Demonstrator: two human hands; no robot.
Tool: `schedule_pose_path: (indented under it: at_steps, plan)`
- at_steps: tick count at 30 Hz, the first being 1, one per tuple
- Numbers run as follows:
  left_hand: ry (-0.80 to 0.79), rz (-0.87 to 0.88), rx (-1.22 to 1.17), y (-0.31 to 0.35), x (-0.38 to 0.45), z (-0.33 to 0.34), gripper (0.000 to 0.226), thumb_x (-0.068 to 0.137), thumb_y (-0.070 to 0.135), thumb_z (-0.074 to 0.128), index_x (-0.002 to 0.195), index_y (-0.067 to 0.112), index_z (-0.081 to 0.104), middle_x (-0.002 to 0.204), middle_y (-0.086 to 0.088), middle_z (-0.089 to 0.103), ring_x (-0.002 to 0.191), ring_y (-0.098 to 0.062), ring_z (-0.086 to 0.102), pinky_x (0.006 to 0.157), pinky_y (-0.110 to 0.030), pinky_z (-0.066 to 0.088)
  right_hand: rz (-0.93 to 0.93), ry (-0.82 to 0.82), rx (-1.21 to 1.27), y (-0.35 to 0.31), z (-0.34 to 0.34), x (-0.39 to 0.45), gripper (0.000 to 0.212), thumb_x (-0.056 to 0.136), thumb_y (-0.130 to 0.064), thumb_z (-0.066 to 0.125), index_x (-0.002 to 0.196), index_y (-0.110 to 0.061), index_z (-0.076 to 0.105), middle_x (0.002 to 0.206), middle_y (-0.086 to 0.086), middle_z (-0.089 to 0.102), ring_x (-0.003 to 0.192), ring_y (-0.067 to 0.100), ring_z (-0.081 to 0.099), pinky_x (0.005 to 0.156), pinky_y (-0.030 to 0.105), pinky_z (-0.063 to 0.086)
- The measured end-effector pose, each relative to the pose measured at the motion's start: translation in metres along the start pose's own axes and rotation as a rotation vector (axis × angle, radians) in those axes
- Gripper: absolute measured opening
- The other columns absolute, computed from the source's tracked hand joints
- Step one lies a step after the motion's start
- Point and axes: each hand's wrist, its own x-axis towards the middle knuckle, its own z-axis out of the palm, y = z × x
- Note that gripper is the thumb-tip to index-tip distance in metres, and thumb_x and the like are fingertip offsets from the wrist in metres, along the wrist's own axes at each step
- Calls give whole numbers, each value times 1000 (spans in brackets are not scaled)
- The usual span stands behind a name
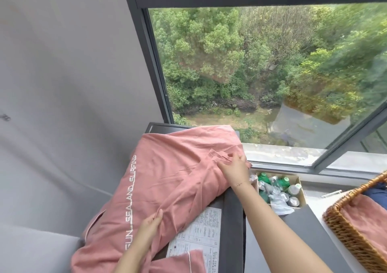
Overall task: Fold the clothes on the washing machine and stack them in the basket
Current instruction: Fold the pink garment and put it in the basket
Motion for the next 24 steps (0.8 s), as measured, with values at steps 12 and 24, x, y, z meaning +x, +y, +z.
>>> schedule_pose_path:
  at_steps: [12,24]
  plan:
    - [87,5,-124,-13,-4,9,34,101,20,46,126,0,56,116,-9,59,107,-18,52,96,-28,36,92,-195,746,65,-21,-49,30,70,18,55,59,-11,57,100,5,68,91,12,60,81,27,45]
    - [131,125,93,-26,-11,14,39,81,0,72,105,4,41,97,-13,55,89,-27,58,71,-20,47,-92,37,42,50,-2,-30,34,87,-18,54,120,-13,54,124,8,50,114,24,47,95,33,39]
